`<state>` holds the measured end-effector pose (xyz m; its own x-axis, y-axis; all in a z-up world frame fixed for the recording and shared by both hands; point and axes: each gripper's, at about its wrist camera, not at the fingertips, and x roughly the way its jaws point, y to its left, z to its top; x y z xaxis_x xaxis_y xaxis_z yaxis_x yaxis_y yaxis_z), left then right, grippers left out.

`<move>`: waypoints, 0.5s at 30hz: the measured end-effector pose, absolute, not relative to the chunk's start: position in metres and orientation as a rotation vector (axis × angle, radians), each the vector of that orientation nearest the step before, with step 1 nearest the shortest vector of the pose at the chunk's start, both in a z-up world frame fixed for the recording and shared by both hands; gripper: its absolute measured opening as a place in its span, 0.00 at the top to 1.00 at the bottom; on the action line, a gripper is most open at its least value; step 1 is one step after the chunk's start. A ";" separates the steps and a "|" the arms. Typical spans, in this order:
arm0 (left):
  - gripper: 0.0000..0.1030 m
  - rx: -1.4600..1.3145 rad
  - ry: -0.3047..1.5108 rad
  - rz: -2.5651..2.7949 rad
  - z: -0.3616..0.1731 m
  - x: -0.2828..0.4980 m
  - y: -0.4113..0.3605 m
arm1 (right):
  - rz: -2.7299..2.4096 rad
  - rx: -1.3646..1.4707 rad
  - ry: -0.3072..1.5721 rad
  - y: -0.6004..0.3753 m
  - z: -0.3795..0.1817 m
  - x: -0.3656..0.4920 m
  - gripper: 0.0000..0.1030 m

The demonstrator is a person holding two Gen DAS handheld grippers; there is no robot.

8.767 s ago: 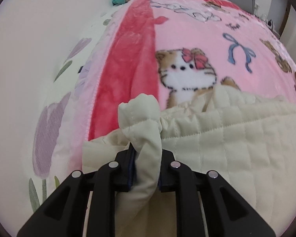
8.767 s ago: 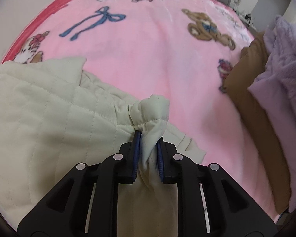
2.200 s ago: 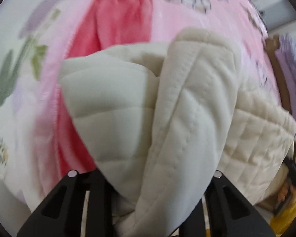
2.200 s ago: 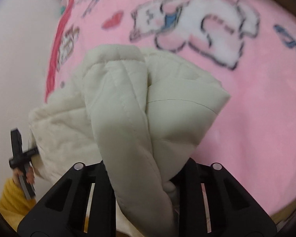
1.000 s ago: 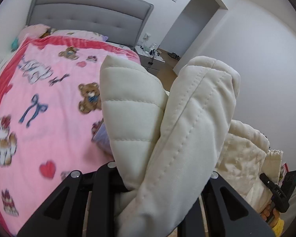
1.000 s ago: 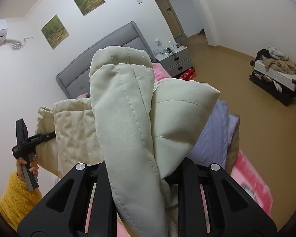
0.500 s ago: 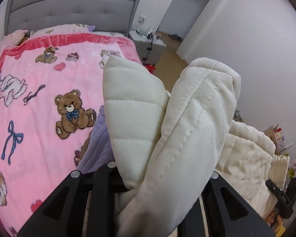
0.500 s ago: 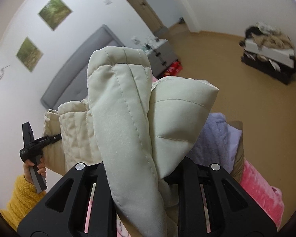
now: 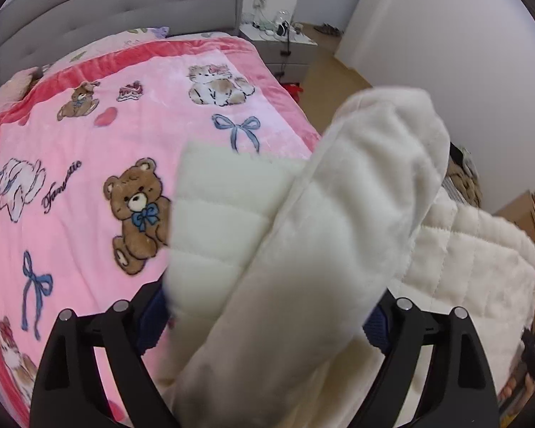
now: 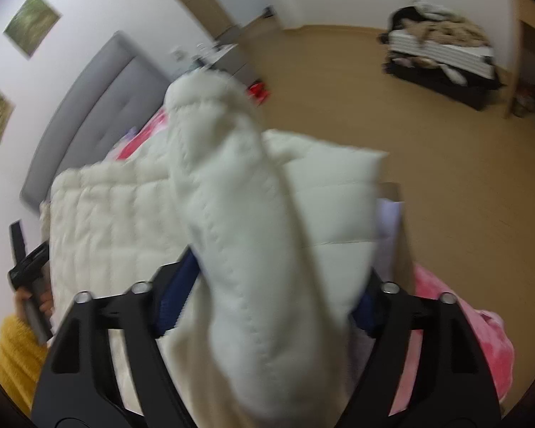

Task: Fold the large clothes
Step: 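Lower the jacket onto the lavender blanket stack and open both grippers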

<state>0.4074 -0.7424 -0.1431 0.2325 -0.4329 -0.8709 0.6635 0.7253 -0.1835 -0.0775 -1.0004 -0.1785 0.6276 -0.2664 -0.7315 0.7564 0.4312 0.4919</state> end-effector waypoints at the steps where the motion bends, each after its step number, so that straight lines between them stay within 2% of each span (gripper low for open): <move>1: 0.14 0.259 1.073 -0.761 -0.133 0.412 -0.738 | -0.734 0.897 0.604 -0.999 -0.172 -0.084 0.23; 2: 0.14 0.270 1.035 -0.759 -0.123 0.415 -0.735 | -0.784 0.848 0.600 -0.998 -0.164 -0.087 0.15; 3: 0.13 0.277 0.989 -0.755 -0.109 0.417 -0.731 | -0.817 0.800 0.600 -0.996 -0.158 -0.087 0.12; 7: 0.13 0.258 0.830 -0.722 -0.074 0.407 -0.722 | -0.983 0.441 0.602 -0.968 -0.125 -0.071 0.11; 8: 0.13 0.262 0.745 -0.688 -0.065 0.395 -0.719 | -1.036 0.327 0.616 -0.958 -0.117 -0.064 0.11; 10: 0.13 0.266 0.543 -0.635 -0.051 0.364 -0.711 | -1.038 0.201 0.569 -0.943 -0.106 -0.057 0.17; 11: 0.12 0.259 0.445 -0.652 -0.048 0.343 -0.707 | -1.009 0.137 0.516 -0.931 -0.100 -0.055 0.25; 13: 0.12 0.282 0.368 -0.780 -0.054 0.309 -0.707 | -0.956 0.079 0.458 -0.916 -0.095 -0.048 0.27; 15: 0.12 0.408 0.457 -0.819 -0.078 0.293 -0.728 | -0.827 0.108 0.500 -0.918 -0.103 -0.036 0.52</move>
<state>0.2925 -0.7284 -0.0776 0.5970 -0.5981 -0.5347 0.7690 0.6164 0.1691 -0.0357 -0.9176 -0.1035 0.5683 -0.6780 -0.4663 0.7277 0.6786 -0.0999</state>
